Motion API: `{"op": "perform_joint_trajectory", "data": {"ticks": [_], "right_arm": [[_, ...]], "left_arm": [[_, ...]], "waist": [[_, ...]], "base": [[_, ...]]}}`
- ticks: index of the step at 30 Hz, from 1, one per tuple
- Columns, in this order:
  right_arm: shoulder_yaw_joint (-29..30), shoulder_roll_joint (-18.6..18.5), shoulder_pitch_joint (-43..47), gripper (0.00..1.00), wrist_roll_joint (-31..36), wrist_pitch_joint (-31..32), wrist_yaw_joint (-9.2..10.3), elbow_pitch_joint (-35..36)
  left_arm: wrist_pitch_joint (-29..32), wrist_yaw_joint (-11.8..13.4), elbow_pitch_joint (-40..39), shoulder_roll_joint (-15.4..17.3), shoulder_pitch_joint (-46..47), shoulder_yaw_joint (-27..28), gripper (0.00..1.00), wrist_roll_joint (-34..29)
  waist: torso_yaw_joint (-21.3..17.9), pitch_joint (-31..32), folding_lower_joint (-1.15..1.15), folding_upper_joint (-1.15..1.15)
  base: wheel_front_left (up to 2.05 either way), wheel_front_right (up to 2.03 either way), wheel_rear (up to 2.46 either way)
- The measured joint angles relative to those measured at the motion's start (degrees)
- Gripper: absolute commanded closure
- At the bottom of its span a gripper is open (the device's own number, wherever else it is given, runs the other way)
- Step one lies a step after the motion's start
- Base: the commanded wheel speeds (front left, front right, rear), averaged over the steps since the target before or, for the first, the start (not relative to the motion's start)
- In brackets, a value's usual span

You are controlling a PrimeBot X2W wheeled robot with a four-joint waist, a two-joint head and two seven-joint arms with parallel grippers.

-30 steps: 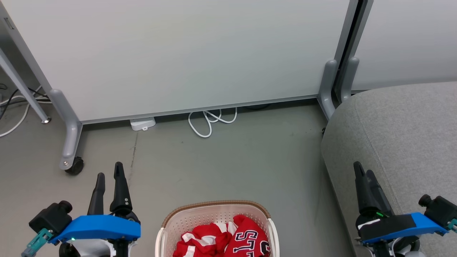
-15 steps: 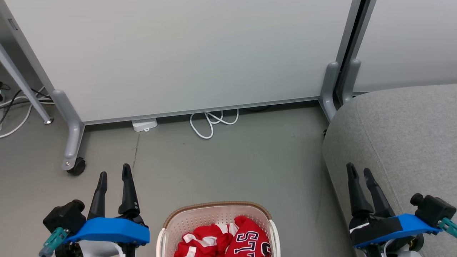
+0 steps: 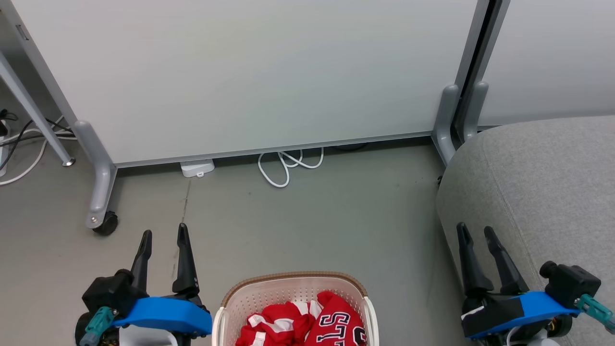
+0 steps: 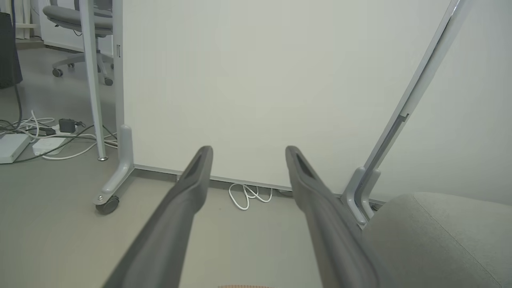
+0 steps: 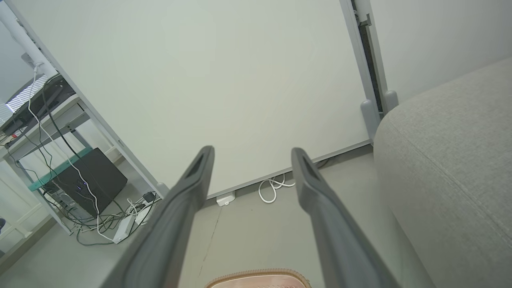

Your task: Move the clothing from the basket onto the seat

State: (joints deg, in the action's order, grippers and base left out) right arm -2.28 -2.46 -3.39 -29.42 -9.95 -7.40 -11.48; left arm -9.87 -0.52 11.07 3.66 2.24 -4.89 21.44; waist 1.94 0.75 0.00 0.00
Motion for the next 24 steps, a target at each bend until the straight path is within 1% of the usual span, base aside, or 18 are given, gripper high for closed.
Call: {"op": "perform_joint_trajectory", "data": {"ticks": [5, 24], "right_arm": [[-0.41, -0.03, 0.02, 0.0, 2.6, -0.73, 0.0, -0.42], [-1.33, -0.15, 0.05, 0.0, 12.1, -2.82, -0.01, -1.44]], "left_arm": [[-0.8, 0.49, 0.41, 0.21, 0.0, -0.86, 0.0, -2.59], [-2.93, 1.0, 2.36, 0.51, 0.02, -2.59, 0.0, -11.34]], "waist": [[0.15, 0.08, 0.0, 0.0], [0.61, 0.49, 0.0, 0.0]], "base": [[0.0, 0.0, 0.0], [0.0, 0.0, 0.0]]}}
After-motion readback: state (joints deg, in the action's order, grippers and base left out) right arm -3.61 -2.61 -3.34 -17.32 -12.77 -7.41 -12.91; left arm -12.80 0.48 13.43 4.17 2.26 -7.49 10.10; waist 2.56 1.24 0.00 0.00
